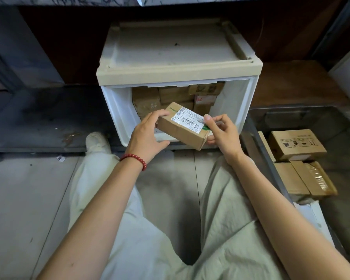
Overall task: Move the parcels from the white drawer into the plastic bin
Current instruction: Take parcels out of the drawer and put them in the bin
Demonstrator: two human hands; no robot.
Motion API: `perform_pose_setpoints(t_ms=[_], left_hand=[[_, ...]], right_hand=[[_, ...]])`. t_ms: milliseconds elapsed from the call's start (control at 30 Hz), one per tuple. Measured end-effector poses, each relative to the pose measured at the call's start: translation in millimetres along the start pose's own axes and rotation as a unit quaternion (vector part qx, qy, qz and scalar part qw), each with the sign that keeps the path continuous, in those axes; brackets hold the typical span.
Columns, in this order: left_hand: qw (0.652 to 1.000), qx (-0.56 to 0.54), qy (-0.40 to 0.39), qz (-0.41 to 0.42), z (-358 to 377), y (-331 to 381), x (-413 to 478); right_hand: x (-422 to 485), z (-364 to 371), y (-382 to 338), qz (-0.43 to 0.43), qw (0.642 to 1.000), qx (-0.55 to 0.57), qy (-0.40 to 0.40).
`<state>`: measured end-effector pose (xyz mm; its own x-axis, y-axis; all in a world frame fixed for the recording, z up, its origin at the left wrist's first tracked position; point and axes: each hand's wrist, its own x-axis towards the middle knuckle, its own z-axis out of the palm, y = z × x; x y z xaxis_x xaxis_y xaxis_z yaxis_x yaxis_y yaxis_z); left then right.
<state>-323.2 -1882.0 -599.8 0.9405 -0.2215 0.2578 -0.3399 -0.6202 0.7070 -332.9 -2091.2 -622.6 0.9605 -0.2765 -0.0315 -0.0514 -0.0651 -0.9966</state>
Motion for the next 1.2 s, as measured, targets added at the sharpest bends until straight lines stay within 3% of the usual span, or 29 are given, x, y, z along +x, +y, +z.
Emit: perform_pose_setpoints(t_ms=[333, 567, 767, 933, 1200], left_hand=[[0.998, 0.058, 0.007, -0.037, 2.3, -2.2, 5.8], [0.995, -0.036, 0.018, -0.09, 21.9, 10.3, 21.2], [0.996, -0.075, -0.058, 0.005, 54.6, 56.0, 46.9], [0.981, -0.052, -0.16, 0.1, 122.0, 124.2, 77.7], [0.946, -0.057, -0.268, 0.173, 234.2, 187.5, 100.4]], right_hand=[[1.3, 6.9, -6.6, 0.015, 0.998, 0.055, 0.019], [5.3, -2.7, -9.3, 0.015, 0.999, 0.034, -0.027], [1.1, -78.2, -12.6, -0.033, 0.999, -0.013, -0.009], [-12.1, -152.7, -18.4, -0.046, 0.992, -0.079, 0.083], [-29.3, -258.8, 10.7, 0.051, 0.967, -0.147, 0.203]])
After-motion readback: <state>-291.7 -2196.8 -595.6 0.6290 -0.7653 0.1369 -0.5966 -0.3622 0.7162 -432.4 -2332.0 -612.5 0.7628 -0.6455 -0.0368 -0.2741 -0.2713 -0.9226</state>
